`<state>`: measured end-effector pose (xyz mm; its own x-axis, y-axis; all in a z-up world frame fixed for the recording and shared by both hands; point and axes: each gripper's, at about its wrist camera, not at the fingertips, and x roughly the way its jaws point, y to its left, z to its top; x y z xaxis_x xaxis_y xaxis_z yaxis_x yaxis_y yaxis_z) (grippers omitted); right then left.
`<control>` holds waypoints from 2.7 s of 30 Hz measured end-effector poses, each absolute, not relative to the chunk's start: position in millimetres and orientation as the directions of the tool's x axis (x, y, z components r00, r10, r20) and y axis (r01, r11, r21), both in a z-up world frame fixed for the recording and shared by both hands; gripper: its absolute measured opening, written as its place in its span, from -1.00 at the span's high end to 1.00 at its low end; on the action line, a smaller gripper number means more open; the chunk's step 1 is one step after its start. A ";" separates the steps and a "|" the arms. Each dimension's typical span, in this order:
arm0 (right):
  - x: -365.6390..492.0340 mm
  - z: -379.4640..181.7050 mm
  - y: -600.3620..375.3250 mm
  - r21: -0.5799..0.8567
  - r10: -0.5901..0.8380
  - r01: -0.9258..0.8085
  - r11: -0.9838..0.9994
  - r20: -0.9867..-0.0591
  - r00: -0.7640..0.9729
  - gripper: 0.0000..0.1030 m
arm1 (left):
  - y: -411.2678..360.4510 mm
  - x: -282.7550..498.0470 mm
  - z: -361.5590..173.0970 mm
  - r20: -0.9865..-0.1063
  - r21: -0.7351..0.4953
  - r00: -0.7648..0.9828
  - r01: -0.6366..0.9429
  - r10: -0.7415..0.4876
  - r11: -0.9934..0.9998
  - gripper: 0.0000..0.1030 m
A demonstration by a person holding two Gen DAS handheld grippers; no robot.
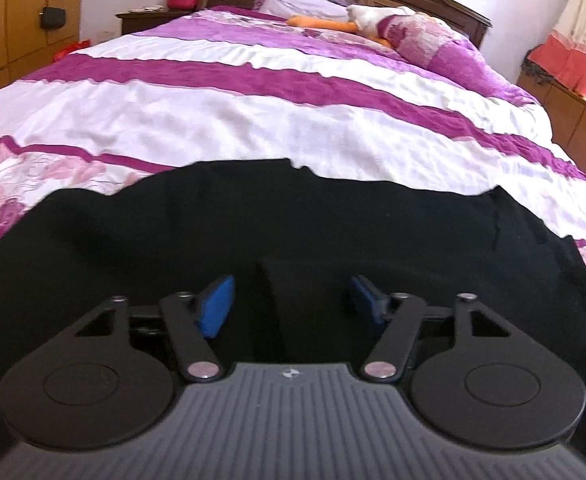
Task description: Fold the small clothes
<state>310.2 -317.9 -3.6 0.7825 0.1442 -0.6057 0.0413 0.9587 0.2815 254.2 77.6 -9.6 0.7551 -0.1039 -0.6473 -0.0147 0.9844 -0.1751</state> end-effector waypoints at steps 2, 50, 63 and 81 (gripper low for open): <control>314.7 -5.0 -311.9 0.286 0.162 0.019 0.958 -0.596 0.786 0.00 | 72.5 255.0 -11.4 -0.643 -0.162 0.759 0.001 -0.106 0.987 0.07; 170.7 96.1 -296.6 0.328 0.313 -0.149 0.933 -0.530 0.788 -0.09 | 153.1 84.7 35.5 -0.539 0.141 0.788 -0.263 0.297 0.954 -0.33; 141.1 35.9 -242.9 0.152 0.221 -0.161 0.975 -0.609 0.762 -0.09 | 194.4 45.0 -16.0 -0.630 0.116 0.682 -0.390 0.372 0.913 -0.43; 132.9 -8.7 -231.3 0.181 0.223 -0.138 0.974 -0.634 0.741 -0.08 | 222.6 57.3 -42.0 -0.546 0.161 0.681 -0.486 0.488 0.859 -0.70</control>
<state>132.9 -231.3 -8.7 0.7407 0.2229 -0.6337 -0.1378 0.9737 0.1814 57.3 222.6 -42.0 0.6813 0.4878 -0.5457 -0.4864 0.8589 0.1605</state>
